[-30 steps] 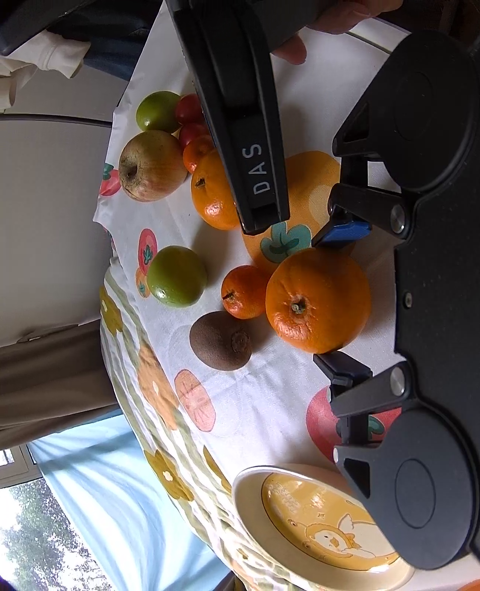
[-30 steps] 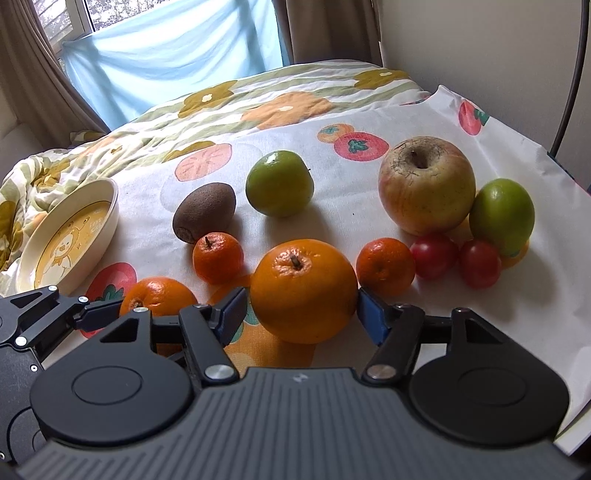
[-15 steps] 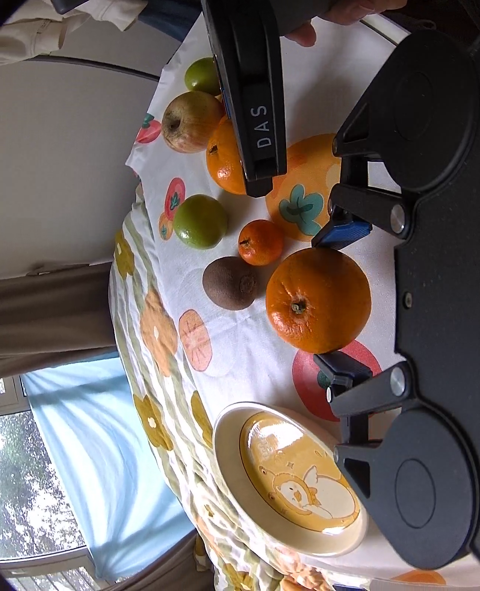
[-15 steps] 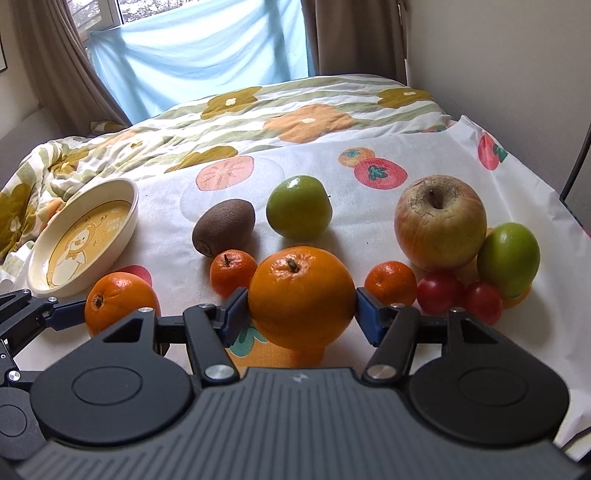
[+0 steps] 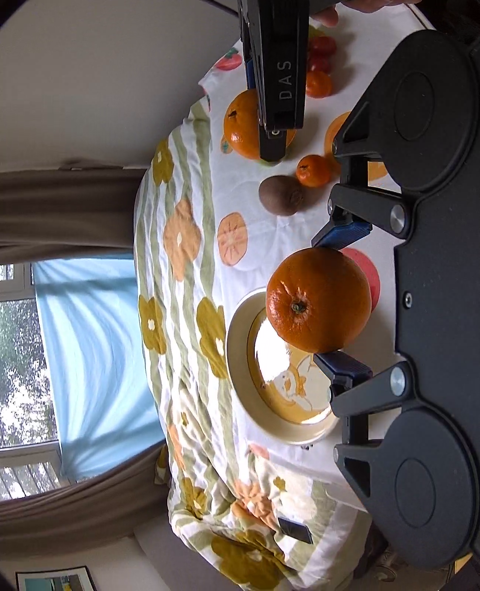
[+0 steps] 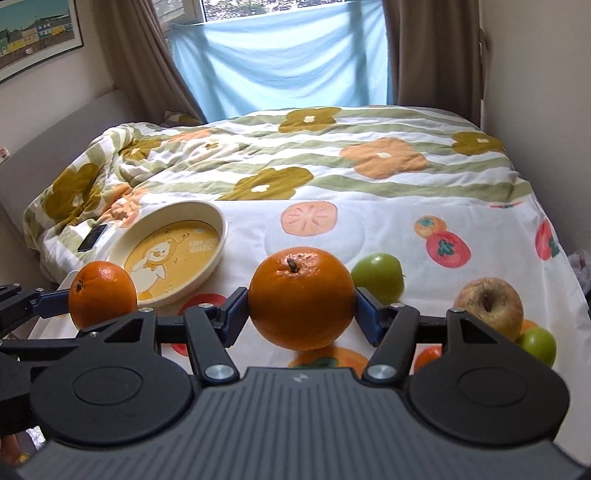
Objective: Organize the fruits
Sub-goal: 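Carry the left tool's orange to the white bowl while the right tool carries its orange there, then open the left tool to drop its orange in the bowl while the right tool releases its orange, then withdraw both tools from the bowl toward the remaining fruit, then grasp the brown kiwi with the left tool while the right tool grasps a small tangerine, then carry the kiwi in the left tool to the bowl while the right tool carries the tangerine, then open the left tool to drop the kiwi in the bowl while the right tool releases the tangerine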
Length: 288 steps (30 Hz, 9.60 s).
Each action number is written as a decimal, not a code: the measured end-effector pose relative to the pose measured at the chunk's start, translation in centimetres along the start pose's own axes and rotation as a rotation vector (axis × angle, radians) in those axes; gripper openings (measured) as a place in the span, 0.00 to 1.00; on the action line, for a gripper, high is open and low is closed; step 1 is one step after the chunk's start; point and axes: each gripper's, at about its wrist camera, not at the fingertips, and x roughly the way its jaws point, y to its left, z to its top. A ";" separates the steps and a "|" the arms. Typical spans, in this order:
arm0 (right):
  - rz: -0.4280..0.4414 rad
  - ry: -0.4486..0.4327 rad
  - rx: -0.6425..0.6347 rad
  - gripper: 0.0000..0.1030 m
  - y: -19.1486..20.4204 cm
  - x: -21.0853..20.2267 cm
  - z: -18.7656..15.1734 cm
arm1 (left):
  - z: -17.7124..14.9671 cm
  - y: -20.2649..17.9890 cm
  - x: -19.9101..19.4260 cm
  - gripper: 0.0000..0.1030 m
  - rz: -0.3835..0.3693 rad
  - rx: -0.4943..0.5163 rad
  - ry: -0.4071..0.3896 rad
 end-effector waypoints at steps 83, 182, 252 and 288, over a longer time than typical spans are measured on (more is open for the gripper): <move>-0.089 0.102 -0.103 0.99 15.8 19.2 6.4 | 2.9 15.4 15.2 0.86 -0.118 0.244 0.123; -0.314 0.178 0.161 0.72 1.6 10.0 -4.0 | 5.9 -8.7 19.0 0.51 -0.552 0.426 0.279; -0.017 0.006 -0.150 0.51 8.5 1.7 0.4 | 2.7 6.6 2.1 0.50 -0.089 -0.117 0.066; -0.037 0.154 -0.190 0.52 13.7 15.1 2.3 | 3.8 14.8 14.1 0.84 -0.089 0.004 0.176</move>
